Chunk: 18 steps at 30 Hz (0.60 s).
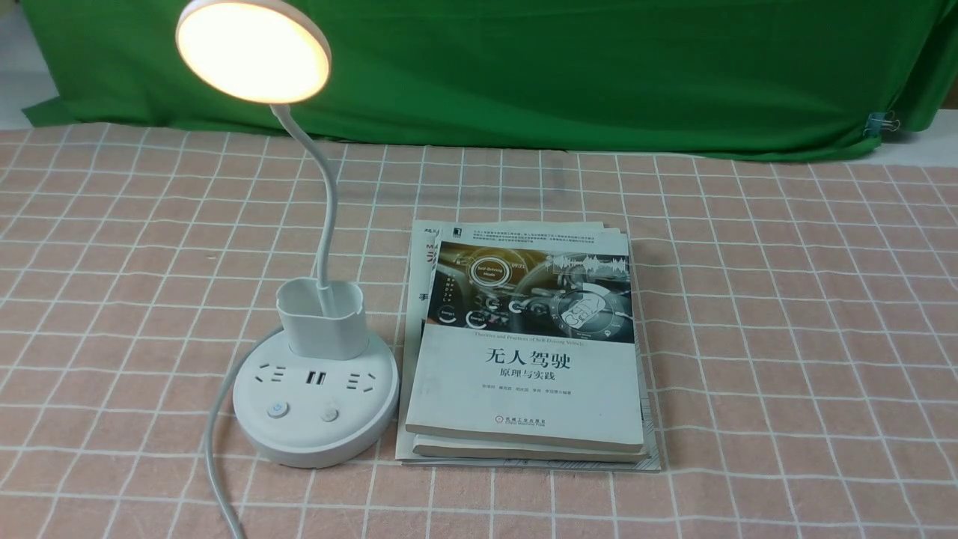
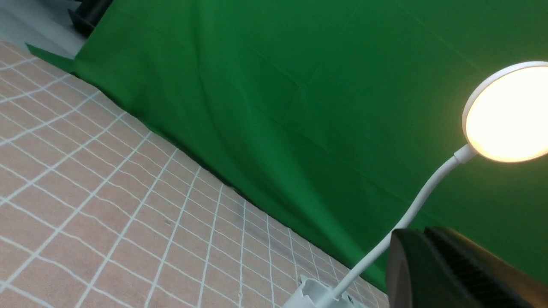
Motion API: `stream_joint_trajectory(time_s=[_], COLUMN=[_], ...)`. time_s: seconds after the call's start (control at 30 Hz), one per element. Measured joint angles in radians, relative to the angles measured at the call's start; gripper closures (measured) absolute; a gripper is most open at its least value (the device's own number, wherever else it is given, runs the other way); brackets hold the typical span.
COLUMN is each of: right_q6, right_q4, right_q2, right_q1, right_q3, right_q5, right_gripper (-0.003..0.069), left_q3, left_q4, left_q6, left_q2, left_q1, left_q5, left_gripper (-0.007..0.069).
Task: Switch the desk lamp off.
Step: Use the left arm to press the button switch on the lamp holder
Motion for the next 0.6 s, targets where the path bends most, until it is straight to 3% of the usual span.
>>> stream_joint_trajectory(time_s=[0.23,0.37,0.6], right_q6=[0.0,0.0,0.0], right_q4=[0.0,0.0,0.0], right_q2=[0.0,0.0,0.0], right_q1=[0.0,0.0,0.0], right_q3=[0.0,0.0,0.0], right_q5=[0.0,0.0,0.0], right_gripper=[0.0418,0.0418,0.0418], left_q3=[-0.014,-0.202,-0.618], left_q4=[0.004,0.12,0.214], left_q6=[-0.113,-0.104,0.095], left_q2=[0.001,0.103,0.505], left_q1=[0.0,0.0,0.0], left_q5=[-0.005,0.248,0.853], left_gripper=[0.0619,0.0619,0.0619])
